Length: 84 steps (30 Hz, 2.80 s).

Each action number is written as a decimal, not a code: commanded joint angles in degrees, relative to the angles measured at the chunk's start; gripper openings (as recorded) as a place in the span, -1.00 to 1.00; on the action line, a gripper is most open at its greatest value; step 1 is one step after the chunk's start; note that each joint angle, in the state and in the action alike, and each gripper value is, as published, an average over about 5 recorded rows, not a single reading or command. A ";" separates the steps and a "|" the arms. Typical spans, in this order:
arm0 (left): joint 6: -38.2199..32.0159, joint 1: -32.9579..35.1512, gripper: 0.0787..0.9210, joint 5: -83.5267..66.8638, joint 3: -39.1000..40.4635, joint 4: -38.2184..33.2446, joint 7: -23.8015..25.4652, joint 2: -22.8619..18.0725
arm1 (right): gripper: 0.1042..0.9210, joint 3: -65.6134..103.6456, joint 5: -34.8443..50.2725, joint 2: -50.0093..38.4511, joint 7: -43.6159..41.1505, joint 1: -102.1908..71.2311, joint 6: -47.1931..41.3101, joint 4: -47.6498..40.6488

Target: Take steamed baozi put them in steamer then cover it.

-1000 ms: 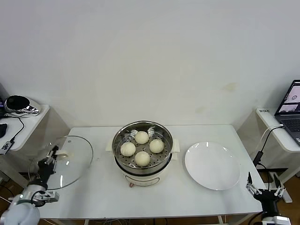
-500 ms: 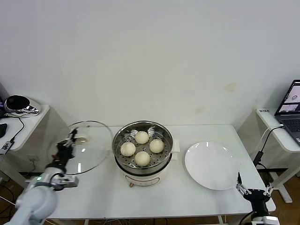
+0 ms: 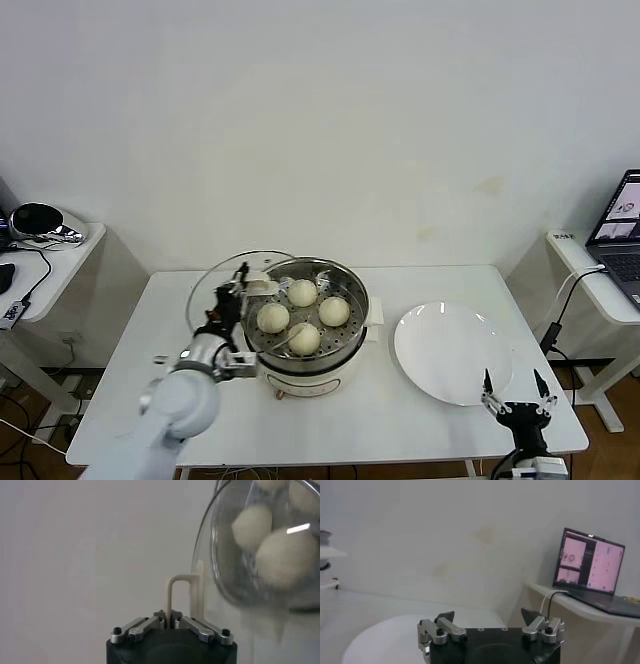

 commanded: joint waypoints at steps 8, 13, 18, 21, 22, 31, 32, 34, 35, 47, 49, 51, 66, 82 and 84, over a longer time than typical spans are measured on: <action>4.91 -7.92 -0.86 12.63 11.13 5.46 5.57 -11.25 | 0.76 -1.07 -2.12 0.54 -0.01 0.18 0.07 -0.89; 4.74 -7.26 -0.86 13.96 11.14 6.89 5.36 -12.67 | 0.76 -1.20 -2.29 0.47 -0.03 0.04 0.15 -0.98; 4.51 -7.07 -0.86 14.82 10.73 8.20 4.96 -13.47 | 0.76 -1.41 -2.55 0.44 -0.02 -0.03 0.31 -1.26; 4.28 -6.85 -0.86 15.14 10.33 9.01 4.65 -13.78 | 0.76 -1.66 -2.67 0.44 -0.01 -0.15 0.38 -1.36; 4.19 -6.70 -0.86 15.22 10.18 9.21 4.58 -13.80 | 0.76 -1.71 -2.67 0.42 -0.01 -0.18 0.40 -1.36; 3.31 -5.08 -0.86 15.54 8.91 9.83 3.87 -13.55 | 0.76 -1.68 -2.69 0.20 -0.02 -0.21 0.46 -1.58; 3.23 -4.98 -0.86 15.50 8.87 9.86 3.79 -13.59 | 0.76 -1.71 -2.71 0.20 -0.02 -0.21 0.46 -1.59; 3.12 -4.89 -0.86 15.39 8.80 9.90 3.69 -13.81 | 0.76 -1.79 -2.74 0.21 -0.04 -0.23 0.45 -1.57; 3.08 -4.87 -0.86 15.31 8.77 9.90 3.66 -13.93 | 0.76 -1.84 -2.76 0.22 -0.04 -0.24 0.45 -1.56; 2.85 -4.55 -0.86 14.13 8.31 8.77 3.80 -13.89 | 0.76 -2.09 -2.93 0.22 -0.05 -0.38 0.49 -1.52; 2.77 -4.37 -0.86 14.13 8.26 8.65 3.81 -13.94 | 0.76 -2.15 -2.97 0.23 -0.05 -0.40 0.49 -1.50; 2.69 -4.30 -0.86 14.13 8.20 8.37 3.89 -13.88 | 0.76 -2.17 -3.00 0.24 -0.05 -0.43 0.49 -1.48; 2.19 -3.21 -0.86 13.58 7.88 7.76 3.64 -13.92 | 0.76 -2.38 -3.29 0.34 -0.14 -0.40 0.46 -1.62; 0.67 14.13 0.06 3.65 0.44 -15.41 -1.62 -6.22 | 0.76 -2.21 -3.39 0.20 -0.17 -0.68 0.65 -1.43; -0.30 19.96 0.18 -3.76 -3.87 -20.23 -5.77 -5.02 | 0.76 -2.40 -3.36 0.16 -0.13 -0.72 0.95 -1.42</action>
